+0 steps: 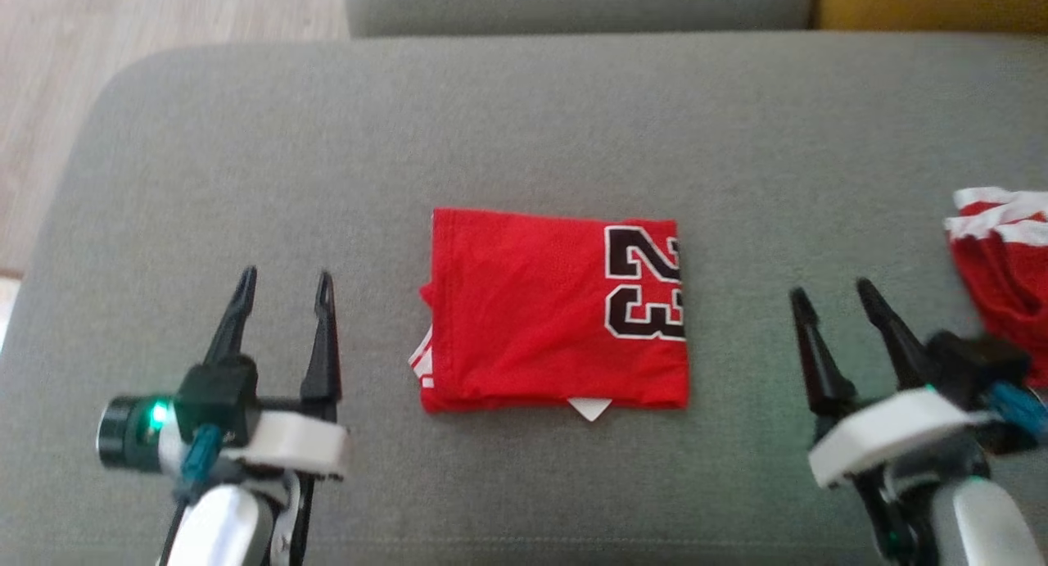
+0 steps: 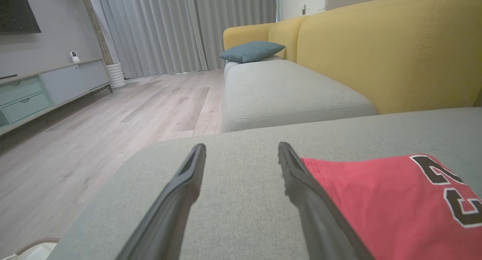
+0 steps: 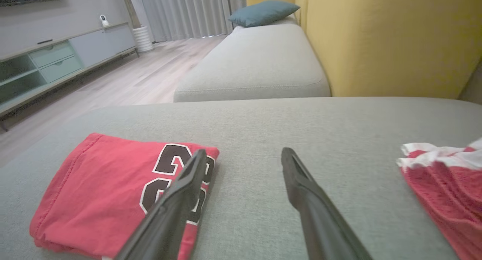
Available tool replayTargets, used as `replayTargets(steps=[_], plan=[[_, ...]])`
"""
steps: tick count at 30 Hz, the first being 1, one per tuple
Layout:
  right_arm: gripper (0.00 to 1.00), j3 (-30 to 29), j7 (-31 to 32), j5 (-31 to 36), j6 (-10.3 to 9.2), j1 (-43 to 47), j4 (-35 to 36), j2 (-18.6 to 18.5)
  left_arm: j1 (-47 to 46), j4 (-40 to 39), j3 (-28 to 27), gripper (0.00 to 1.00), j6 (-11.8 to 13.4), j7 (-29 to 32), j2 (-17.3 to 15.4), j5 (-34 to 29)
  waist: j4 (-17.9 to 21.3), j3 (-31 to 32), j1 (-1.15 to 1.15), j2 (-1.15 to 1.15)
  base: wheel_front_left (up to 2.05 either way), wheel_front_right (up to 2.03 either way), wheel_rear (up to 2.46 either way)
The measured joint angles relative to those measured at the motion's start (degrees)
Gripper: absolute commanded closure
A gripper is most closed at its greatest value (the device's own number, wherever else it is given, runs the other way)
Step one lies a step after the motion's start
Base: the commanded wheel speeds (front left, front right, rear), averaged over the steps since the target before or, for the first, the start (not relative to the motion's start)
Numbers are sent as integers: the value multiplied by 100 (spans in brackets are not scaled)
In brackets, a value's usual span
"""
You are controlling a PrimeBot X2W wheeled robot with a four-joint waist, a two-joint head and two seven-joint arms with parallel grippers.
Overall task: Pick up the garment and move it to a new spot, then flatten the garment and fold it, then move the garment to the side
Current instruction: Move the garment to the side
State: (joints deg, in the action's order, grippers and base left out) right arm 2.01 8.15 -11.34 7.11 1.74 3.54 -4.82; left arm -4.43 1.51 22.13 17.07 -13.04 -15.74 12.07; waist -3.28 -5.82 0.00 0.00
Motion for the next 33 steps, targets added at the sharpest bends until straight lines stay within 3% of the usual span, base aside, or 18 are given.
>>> replayTargets(steps=[7, 14, 19, 21, 28, 33], plan=[[0, 582, -7, -129, 0, -816, -1059, -119, -504, 66, 92, 0, -101, -81, 194, -40, -304, -502, 0, 0, 0, 0, 0], [0, 719, 3, -177, 0, -1377, -2293, -113, -816, 149, 109, 0, -160, -126, 369, -165, -616, -819, 0, 0, 0, 0, 0], [0, 826, 181, -229, 0, -1618, -2721, -91, -816, 131, 85, 0, -200, -126, 404, -227, -670, -859, 0, 0, 0, 0, 0], [100, 880, 250, -288, 0, -1723, -2822, -85, -815, 111, 68, 0, -202, -126, 428, -250, -666, -845, 0, 0, 0, 0, 0], [100, 1134, 179, -369, 0, -1784, -2818, -110, -810, 31, -76, 0, -246, -126, 472, -405, -545, -813, 0, 0, 0, 0, 0], [100, 1350, 86, -276, 0, -1771, -2398, -260, -754, -37, -125, 0, -296, -127, 466, -452, -231, -805, 0, 0, 0, 0, 0]])
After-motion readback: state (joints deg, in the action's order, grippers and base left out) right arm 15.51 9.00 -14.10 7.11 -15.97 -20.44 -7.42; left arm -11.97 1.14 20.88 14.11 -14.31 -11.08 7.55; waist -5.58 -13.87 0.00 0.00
